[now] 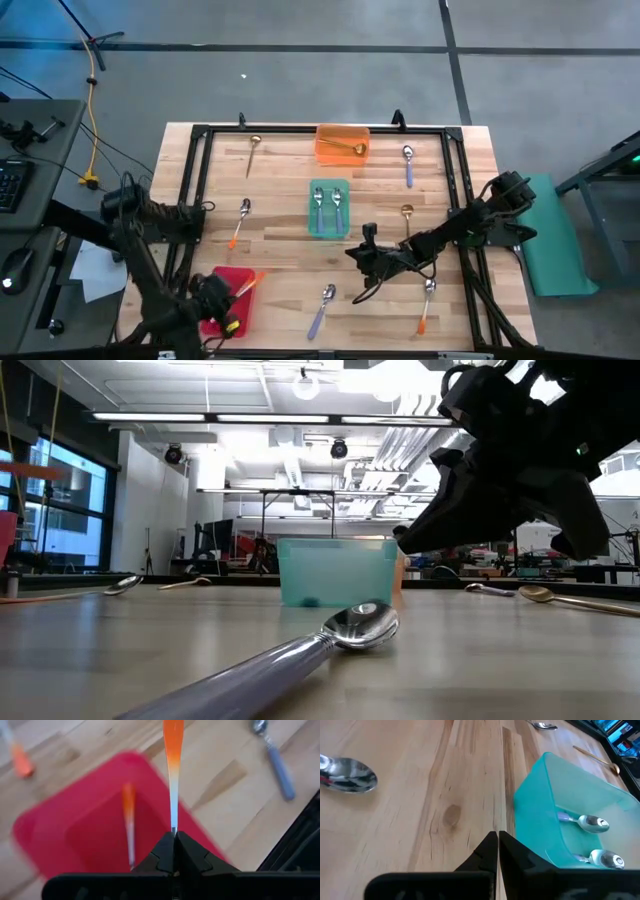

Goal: Sort silverware by color (type)
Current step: Put the orange spoon into the red bin

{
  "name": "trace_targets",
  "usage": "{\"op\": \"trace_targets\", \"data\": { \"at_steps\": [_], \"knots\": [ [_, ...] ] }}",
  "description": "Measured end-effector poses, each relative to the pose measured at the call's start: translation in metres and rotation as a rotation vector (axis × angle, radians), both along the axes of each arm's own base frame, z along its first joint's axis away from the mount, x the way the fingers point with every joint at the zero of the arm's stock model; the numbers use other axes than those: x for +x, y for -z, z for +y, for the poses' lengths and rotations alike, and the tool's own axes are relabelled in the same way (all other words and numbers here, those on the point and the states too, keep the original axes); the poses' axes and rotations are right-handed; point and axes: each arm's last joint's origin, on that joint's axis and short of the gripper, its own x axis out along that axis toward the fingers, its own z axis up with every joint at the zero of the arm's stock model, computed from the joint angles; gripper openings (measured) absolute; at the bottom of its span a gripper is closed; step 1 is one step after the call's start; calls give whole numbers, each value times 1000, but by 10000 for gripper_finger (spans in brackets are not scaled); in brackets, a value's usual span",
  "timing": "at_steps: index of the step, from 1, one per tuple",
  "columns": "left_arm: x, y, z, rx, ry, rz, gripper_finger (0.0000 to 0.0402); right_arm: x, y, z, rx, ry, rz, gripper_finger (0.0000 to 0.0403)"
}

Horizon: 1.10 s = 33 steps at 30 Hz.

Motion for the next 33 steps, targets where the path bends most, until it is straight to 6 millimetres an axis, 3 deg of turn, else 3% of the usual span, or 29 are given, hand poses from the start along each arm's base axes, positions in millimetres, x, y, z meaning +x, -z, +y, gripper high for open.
{"op": "trace_targets", "data": {
  "at_steps": [5, 9, 15, 27, 33],
  "knots": [
    [-16, 10, -21, 12, -51, 26, 0, 0, 0, 0, -3, -2, 1, 0],
    [-16, 25, -27, 44, -54, 76, 0, 0, 0, 0, -2, -2, 0, 0],
    [-15, 36, -28, 95, -65, 99, 0, 0, 0, 0, 0, 0, 0, 0],
    [-15, 40, -28, 81, -80, 124, 1, 0, 0, 0, 8, 4, -2, 0],
    [-16, 46, -23, 115, -67, 139, 30, 0, 0, 0, 15, 8, -4, 0]
  ]
}}
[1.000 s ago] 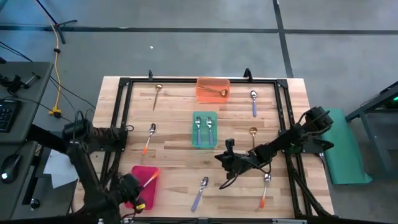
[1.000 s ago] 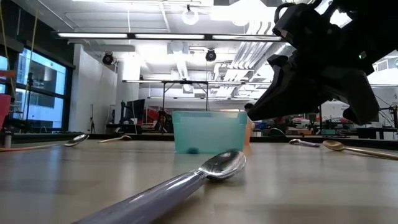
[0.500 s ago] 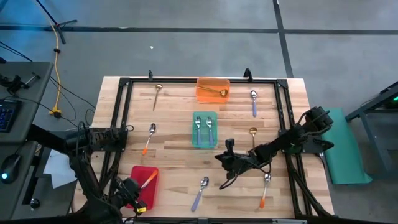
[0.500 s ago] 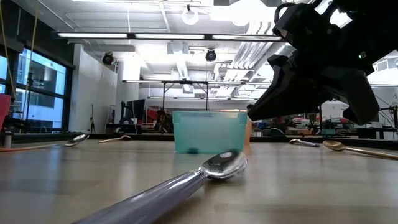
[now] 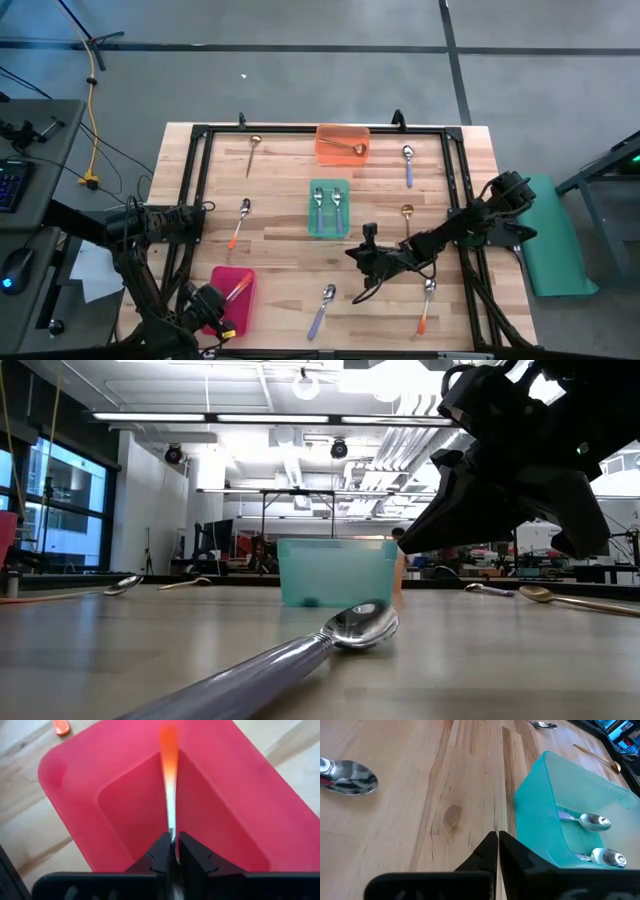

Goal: Sort silverware by color (type)
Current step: Put the orange spoon into the red bin, then put the purple spoon into the green bin

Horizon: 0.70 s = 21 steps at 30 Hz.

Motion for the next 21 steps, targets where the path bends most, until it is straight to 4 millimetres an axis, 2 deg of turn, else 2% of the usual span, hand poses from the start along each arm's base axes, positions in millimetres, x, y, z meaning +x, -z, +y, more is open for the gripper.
{"op": "trace_targets", "data": {
  "at_steps": [6, 10, 16, 18, 21],
  "knots": [
    [5, -6, 6, 46, 63, 46, 60, 0, 0, 0, 4, 2, -1, 0],
    [10, -15, 12, 78, 150, 63, 65, 0, 0, 0, 18, 11, -4, 0],
    [21, -42, 23, 230, 398, -76, 28, 0, 0, 0, 40, 26, -9, 0],
    [24, -51, 31, 239, 450, -91, 10, 0, 0, 0, 46, 29, -11, 0],
    [27, -58, 45, 238, 524, -122, 3, 0, 0, 0, 53, 34, -12, 0]
  ]
}}
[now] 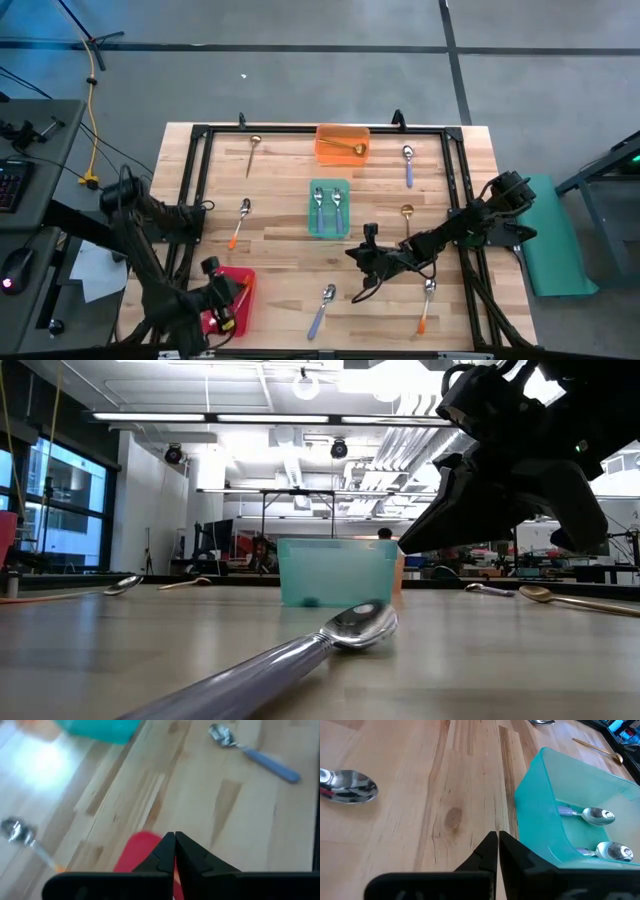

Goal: Sort silverware by color (type)
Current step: Put the purple spoon into the green bin

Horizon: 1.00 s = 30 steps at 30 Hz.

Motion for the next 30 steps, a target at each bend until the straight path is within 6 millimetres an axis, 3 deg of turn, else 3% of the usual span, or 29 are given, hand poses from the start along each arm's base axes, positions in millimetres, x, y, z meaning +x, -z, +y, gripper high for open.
{"op": "trace_targets", "data": {
  "at_steps": [3, 17, 23, 30],
  "knots": [
    [9, 2, 19, -26, 76, -24, 1, 0, 0, 0, 6, 4, -2, 0],
    [71, 49, 119, -116, 480, -252, 0, 5, -4, -2, 49, 9, -45, 0],
    [83, 56, 154, -29, 512, -372, 0, 8, -8, 0, 90, -13, -92, 0],
    [82, 64, 187, 28, 469, -503, 0, 8, -9, 0, 89, -18, -101, 0]
  ]
}}
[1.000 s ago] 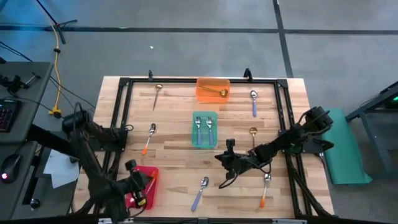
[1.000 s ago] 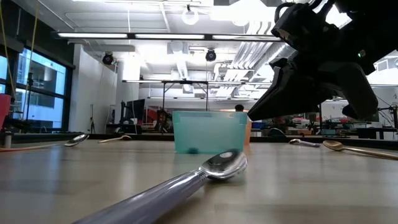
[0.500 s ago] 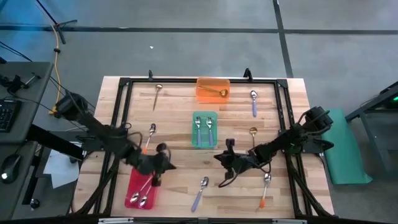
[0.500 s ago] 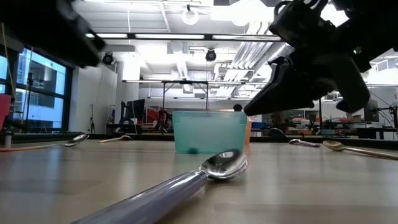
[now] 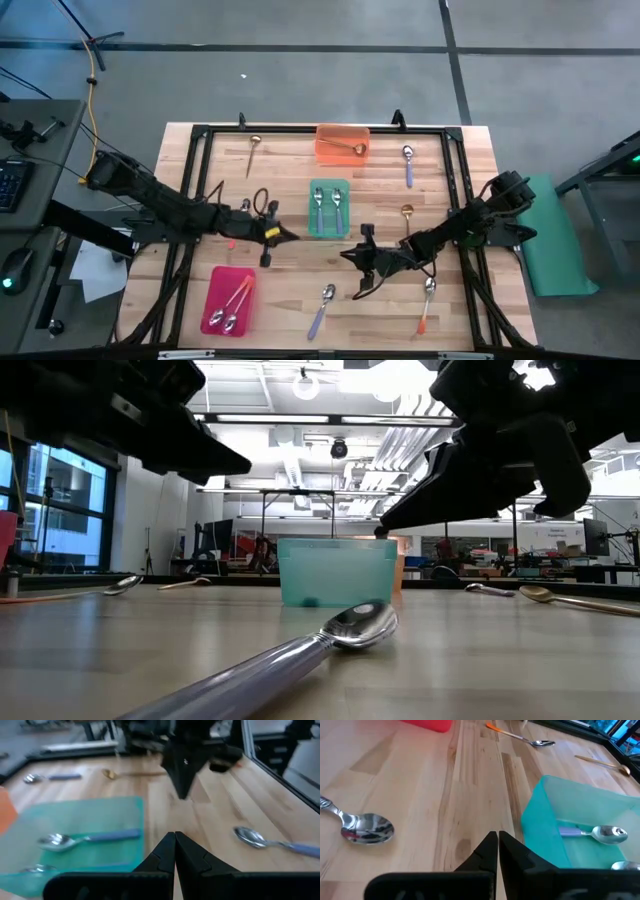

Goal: Sort silverware by color (type)
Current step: Put the purple spoon into the green bin

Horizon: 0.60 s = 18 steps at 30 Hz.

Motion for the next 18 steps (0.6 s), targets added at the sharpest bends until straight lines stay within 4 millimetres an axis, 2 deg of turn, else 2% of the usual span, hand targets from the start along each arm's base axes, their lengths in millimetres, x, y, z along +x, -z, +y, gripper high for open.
{"op": "trace_targets", "data": {
  "at_steps": [6, 12, 18],
  "knots": [
    [-5, 3, 17, 7, -56, -89, 0, -13, 7, -10, 49, -39, -137, 0],
    [-4, 1, 26, 43, -82, -117, 0, -39, 16, -24, 144, -35, -273, 0],
    [-1, -3, 38, 37, -117, -158, 0, -51, 21, -26, 185, -30, -294, 0]
  ]
}}
